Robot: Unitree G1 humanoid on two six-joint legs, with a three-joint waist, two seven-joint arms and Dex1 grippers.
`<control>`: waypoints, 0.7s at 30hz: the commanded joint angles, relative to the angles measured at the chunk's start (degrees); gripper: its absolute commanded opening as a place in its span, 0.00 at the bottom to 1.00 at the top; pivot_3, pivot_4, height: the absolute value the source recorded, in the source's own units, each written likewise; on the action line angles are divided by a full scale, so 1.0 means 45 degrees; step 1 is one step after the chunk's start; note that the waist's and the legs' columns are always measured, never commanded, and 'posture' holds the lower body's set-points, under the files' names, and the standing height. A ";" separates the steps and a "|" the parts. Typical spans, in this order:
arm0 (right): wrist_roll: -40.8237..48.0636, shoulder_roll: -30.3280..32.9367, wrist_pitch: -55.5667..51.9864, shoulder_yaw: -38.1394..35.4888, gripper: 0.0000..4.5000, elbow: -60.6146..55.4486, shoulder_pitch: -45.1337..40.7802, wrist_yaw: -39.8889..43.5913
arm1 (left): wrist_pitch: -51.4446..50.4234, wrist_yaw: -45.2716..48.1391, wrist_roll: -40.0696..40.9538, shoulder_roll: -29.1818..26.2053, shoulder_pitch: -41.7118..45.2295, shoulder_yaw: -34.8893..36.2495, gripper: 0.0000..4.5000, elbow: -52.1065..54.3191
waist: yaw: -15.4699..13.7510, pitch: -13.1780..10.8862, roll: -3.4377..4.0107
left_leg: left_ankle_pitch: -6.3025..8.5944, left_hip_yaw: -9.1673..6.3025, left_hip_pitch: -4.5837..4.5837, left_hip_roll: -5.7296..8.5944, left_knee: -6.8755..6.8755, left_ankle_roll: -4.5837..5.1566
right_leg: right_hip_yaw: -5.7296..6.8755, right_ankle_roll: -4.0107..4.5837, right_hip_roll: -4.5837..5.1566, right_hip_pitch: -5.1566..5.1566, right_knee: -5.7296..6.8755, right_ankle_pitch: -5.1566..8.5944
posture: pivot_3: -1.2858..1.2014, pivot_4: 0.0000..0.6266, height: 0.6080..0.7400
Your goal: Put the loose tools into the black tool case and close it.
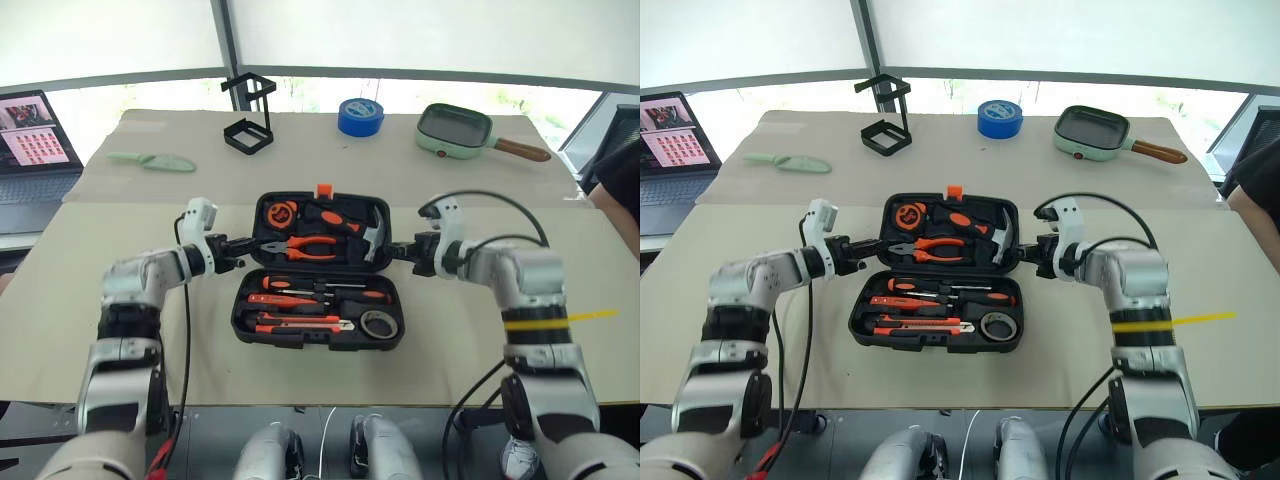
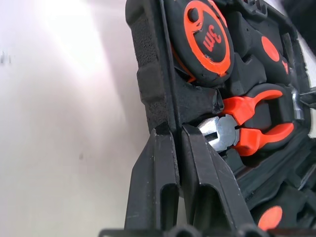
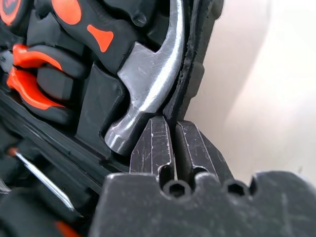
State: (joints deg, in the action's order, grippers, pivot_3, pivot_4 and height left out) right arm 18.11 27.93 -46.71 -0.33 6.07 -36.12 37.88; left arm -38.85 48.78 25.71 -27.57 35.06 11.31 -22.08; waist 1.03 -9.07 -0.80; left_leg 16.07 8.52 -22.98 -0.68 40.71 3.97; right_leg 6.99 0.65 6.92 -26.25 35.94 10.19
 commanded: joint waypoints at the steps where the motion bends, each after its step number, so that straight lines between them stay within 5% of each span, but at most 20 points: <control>1: -0.1862 0.1060 0.5829 -0.0029 0.01 -0.1698 0.1470 0.0160 | 0.3318 0.0657 0.0339 0.0033 -0.1497 0.1175 0.00 0.2161 | -0.0025 0.0000 0.0000 | -0.0001 0.0001 -0.0016 0.0000 -0.0008 0.0002 | 0.0008 0.0000 -0.0014 -0.0001 0.0000 -0.0001 | 0.52 0.24 1.00; 6: -0.4333 0.2133 1.4601 0.0420 0.01 -0.0950 0.4189 -0.0249 | 0.7462 0.1141 -0.0214 0.0165 -0.3824 0.1288 0.00 0.3492 | -0.0061 -0.0002 -0.0004 | 0.0000 0.0016 0.0001 0.0031 -0.0096 0.0002 | 0.0007 -0.0028 -0.0002 0.0008 -0.0055 0.0016 | 0.52 0.24 1.00; 9: -0.6928 0.2787 1.8815 0.0556 0.01 0.0633 0.4903 -0.2227 | 0.9839 0.1640 -0.0870 -0.0008 -0.5288 0.1046 0.00 0.3723 | -0.0023 -0.0003 -0.0003 | -0.0004 0.0033 0.0025 0.0017 -0.0104 -0.0002 | -0.0001 -0.0062 -0.0020 0.0029 -0.0144 0.0037 | 0.52 0.24 1.00; 14: -0.9663 0.3367 2.2055 0.1097 0.01 0.2851 0.5389 -0.4765 | 1.3595 0.2624 -0.2278 -0.0777 -0.7111 0.0343 0.00 0.2832 | 0.0011 -0.0001 -0.0005 | 0.0030 0.0122 0.0161 -0.0036 -0.0139 -0.0090 | -0.0070 -0.0100 -0.0032 0.0101 -0.0151 0.0075 | 0.52 0.24 1.00; 18: -0.9461 0.3687 2.2934 0.1762 0.31 0.3303 0.6258 -0.4565 | 1.5441 0.2816 -0.2393 -0.1463 -0.8326 0.0603 0.33 0.2163 | -0.0024 0.0004 -0.0007 | 0.0068 0.0139 0.0360 -0.0062 -0.0236 -0.0126 | -0.0139 -0.0026 0.0036 0.0244 -0.0170 0.0127 | 0.52 0.24 1.00; 21: -0.8792 0.4283 2.3046 0.1340 0.53 0.3100 0.6869 -0.4539 | 1.3905 0.3238 -0.1335 -0.2336 -0.9091 0.0995 0.59 0.2296 | -0.0015 -0.0001 -0.0016 | 0.0084 0.0141 0.0352 -0.0069 -0.0247 -0.0098 | -0.0196 -0.0048 0.0056 0.0215 -0.0159 0.0123 | 0.52 0.24 1.00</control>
State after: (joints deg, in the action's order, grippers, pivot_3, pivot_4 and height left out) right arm -23.29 45.49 56.03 6.64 21.37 -6.12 16.35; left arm 26.13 62.38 16.72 -35.91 -6.02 13.52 -13.60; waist 0.96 -9.08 -0.87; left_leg 16.45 9.13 -21.41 -1.01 39.63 3.54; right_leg 6.13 0.41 7.19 -25.24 35.24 10.74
